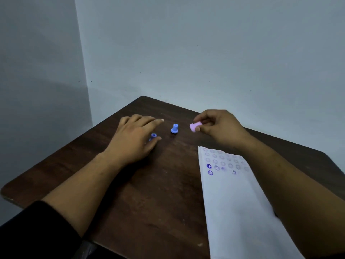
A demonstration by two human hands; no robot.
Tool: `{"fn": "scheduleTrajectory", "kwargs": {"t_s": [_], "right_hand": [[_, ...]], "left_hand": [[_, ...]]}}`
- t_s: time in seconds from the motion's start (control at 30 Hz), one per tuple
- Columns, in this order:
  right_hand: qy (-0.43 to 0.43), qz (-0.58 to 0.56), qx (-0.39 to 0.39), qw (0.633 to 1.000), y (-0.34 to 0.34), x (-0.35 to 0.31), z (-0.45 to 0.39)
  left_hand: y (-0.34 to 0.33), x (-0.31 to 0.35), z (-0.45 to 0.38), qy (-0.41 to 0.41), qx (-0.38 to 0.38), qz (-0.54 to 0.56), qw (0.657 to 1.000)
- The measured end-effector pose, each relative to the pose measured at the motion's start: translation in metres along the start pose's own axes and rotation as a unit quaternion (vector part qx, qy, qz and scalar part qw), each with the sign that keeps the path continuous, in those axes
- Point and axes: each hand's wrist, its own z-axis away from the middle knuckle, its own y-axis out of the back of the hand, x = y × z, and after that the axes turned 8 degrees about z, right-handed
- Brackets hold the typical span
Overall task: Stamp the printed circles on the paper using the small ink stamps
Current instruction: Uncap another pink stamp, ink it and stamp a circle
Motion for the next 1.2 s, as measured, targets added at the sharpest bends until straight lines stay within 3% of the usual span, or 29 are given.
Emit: {"fn": "scheduleTrajectory", "kwargs": {"t_s": [0.07, 0.13, 0.3, 0.37, 0.47, 0.53, 0.63, 0.77, 0.9, 1.0, 1.2], "right_hand": [[-0.019, -0.077, -0.015, 0.997, 0.008, 0.005, 0.023], [-0.033, -0.167, -0.02, 0.985, 0.014, 0.011, 0.047], [-0.074, -0.304, 0.002, 0.95, 0.022, 0.026, 0.098], [-0.083, -0.328, 0.011, 0.941, 0.025, 0.033, 0.116], [-0.101, -0.356, 0.015, 0.929, 0.028, 0.043, 0.137], [-0.121, -0.348, 0.031, 0.929, 0.031, 0.051, 0.147], [-0.147, -0.33, 0.099, 0.927, 0.049, 0.065, 0.159], [-0.196, -0.131, 0.199, 0.951, 0.096, 0.096, 0.183], [-0.256, 0.052, 0.151, 0.953, 0.118, 0.123, 0.207], [-0.239, 0.09, 0.107, 0.961, 0.111, 0.132, 0.213], [-0.198, 0.133, 0.107, 0.965, 0.095, 0.132, 0.2]], "left_hand": [[0.009, 0.016, -0.006, -0.02, 0.0, 0.037, 0.999], [0.014, 0.045, -0.01, -0.028, -0.021, 0.144, 0.989], [0.005, 0.127, -0.007, -0.003, -0.053, 0.41, 0.911], [-0.002, 0.15, -0.007, 0.008, -0.066, 0.476, 0.877], [-0.013, 0.168, -0.005, 0.018, -0.05, 0.518, 0.854], [-0.02, 0.17, -0.001, 0.016, -0.049, 0.511, 0.858], [-0.032, 0.156, 0.004, -0.001, -0.046, 0.405, 0.913], [-0.05, 0.132, 0.002, -0.009, -0.08, 0.286, 0.955], [-0.06, 0.124, -0.002, 0.028, -0.101, 0.286, 0.952], [-0.062, 0.124, -0.004, 0.028, -0.158, 0.266, 0.951], [-0.057, 0.119, -0.005, 0.009, -0.258, 0.203, 0.945]]}}
